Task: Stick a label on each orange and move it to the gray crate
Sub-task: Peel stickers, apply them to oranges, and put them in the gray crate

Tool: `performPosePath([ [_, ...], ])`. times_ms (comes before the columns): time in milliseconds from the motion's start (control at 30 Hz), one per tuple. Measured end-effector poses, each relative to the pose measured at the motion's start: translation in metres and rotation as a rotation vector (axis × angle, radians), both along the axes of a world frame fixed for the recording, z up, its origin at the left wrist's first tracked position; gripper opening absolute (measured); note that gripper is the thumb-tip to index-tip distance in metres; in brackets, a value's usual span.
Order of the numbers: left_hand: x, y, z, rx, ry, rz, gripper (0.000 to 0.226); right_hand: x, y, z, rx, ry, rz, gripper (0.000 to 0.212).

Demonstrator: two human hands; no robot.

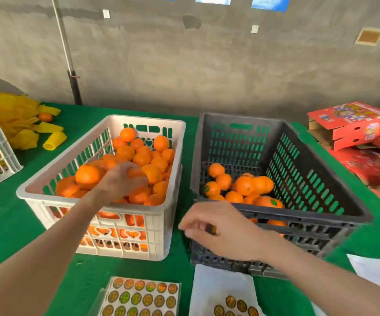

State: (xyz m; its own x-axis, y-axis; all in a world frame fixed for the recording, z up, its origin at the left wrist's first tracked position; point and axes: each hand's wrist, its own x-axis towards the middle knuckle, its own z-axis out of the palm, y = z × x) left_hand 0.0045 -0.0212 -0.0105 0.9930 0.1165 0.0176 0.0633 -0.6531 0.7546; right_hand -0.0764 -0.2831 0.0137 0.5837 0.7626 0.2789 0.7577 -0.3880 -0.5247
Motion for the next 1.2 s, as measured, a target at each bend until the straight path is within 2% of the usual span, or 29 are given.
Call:
performPosePath([
  [67,-0.011,-0.004,0.003,-0.400,-0.098,0.106,0.025,-0.009,-0.013,-0.047,-0.287,0.192,-0.016,0.021],
  [167,-0.049,-0.022,0.007,-0.921,-0.103,-0.006,0.032,-0.013,-0.039,-0.110,-0.677,0.339,-0.206,0.033],
  [233,-0.078,-0.040,-0.002,-1.034,-0.018,-0.075,0.051,-0.014,-0.052,-0.142,-0.812,0.324,-0.367,0.039],
  [300,-0.104,-0.059,-0.019,-1.030,0.151,-0.110,0.089,-0.016,-0.057,-0.163,-0.869,0.327,-0.482,0.046],
  [367,-0.127,-0.076,-0.038,-1.062,0.340,-0.150,0.111,-0.017,-0.058,-0.174,-0.806,0.360,-0.544,0.048],
  [433,-0.143,-0.089,-0.056,-1.086,0.501,-0.160,0.116,-0.018,-0.058,-0.179,-0.691,0.371,-0.587,0.045],
  [533,-0.158,-0.101,-0.081,-1.170,0.654,-0.085,0.114,-0.022,-0.063,-0.176,-0.495,0.400,-0.605,0.028],
  [600,-0.162,-0.106,-0.094,-1.191,0.677,-0.028,0.109,-0.024,-0.068,-0.166,-0.413,0.400,-0.554,0.023],
  [700,-0.164,-0.114,-0.108,-1.085,0.610,0.011,0.094,-0.025,-0.075,-0.148,-0.316,0.407,-0.511,0.018],
  [900,-0.162,-0.127,-0.112,-0.936,0.610,-0.129,0.122,-0.032,-0.070,-0.132,-0.159,0.402,-0.523,0.016],
  [967,-0.161,-0.133,-0.114,-0.908,0.612,-0.154,0.114,-0.035,-0.070,-0.131,-0.127,0.377,-0.537,0.019],
  [1033,-0.160,-0.137,-0.116,-0.951,0.602,-0.113,0.094,-0.041,-0.073,-0.131,-0.119,0.325,-0.533,0.018],
  [1200,-0.156,-0.137,-0.122,-1.136,0.607,-0.101,0.057,-0.065,-0.081,-0.138,-0.022,-0.122,-0.488,0.015],
])
